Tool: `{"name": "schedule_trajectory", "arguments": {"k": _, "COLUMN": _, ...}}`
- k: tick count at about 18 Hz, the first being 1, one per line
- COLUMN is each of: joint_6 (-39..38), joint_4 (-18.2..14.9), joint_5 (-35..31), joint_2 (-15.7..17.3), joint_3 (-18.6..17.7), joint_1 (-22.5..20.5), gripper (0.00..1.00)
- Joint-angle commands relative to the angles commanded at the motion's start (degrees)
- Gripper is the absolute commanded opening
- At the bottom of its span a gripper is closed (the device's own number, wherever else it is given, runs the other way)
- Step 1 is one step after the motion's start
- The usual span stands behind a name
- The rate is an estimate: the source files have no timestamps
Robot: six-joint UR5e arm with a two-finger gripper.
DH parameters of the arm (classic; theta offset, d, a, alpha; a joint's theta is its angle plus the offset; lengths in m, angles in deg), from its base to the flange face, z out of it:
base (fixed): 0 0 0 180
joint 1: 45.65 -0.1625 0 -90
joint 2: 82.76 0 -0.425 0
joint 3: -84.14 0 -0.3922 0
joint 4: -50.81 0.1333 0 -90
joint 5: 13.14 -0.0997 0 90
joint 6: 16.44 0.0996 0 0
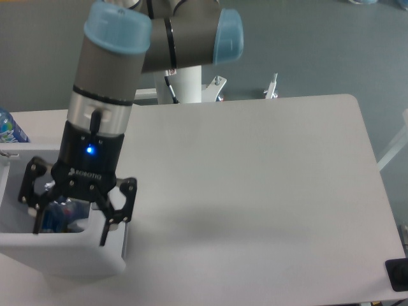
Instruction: Place the trash in the trash can
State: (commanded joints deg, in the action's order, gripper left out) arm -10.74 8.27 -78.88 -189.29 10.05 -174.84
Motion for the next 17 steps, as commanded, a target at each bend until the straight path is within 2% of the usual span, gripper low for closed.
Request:
{"name": "schedule_trajectory", "arguments": {"k": 2, "joint_6": 6.1, "joint_4": -0.3, "joint_5": -3.5, "joint_2": 0.9, "joint_3": 0.2, "joint_1": -1.6, "gripper": 1.00}}
{"name": "schedule_trajectory", "arguments": {"k": 6, "joint_6": 20.4, "joint_4": -1.2, "joint_5": -19.1, "joint_2": 1.5, "joint_3": 0.5, "joint_1": -2.1, "gripper": 1.00}}
{"name": "schedule_trajectory", "arguments": {"k": 7, "joint_6": 23.9, "joint_4": -3.0, "joint_5": -22.1, "joint_2": 1.6, "joint_3": 0.5, "joint_1": -2.1, "gripper": 1.00}}
{"name": "schedule_trajectory", "arguments": {"k": 9, "joint_6": 33.3, "joint_4": -9.2, "joint_5": -26.7, "joint_2": 2.6, "joint_3": 0.4, "joint_1": -2.1, "gripper": 1.00}}
{"name": "schedule_trajectory", "arguments": {"k": 12, "joint_6": 43.7, "joint_4": -17.3, "joint_5": -29.9, "joint_2": 4.3, "joint_3": 0.4, "joint_1": -2.3, "gripper": 1.00}}
{"name": "schedule_trajectory", "arguments": {"k": 16, "joint_6": 45.4, "joint_4": -22.2, "joint_5": -30.6, "joint_2": 5.5, "joint_3": 0.3, "joint_1": -3.0, "gripper": 1.00}}
{"name": "schedule_trajectory", "arguments": {"k": 17, "joint_6": 44.8, "joint_4": -22.5, "joint_5": -30.6, "joint_2": 6.0, "joint_3": 0.2, "joint_1": -3.3, "gripper": 1.00}}
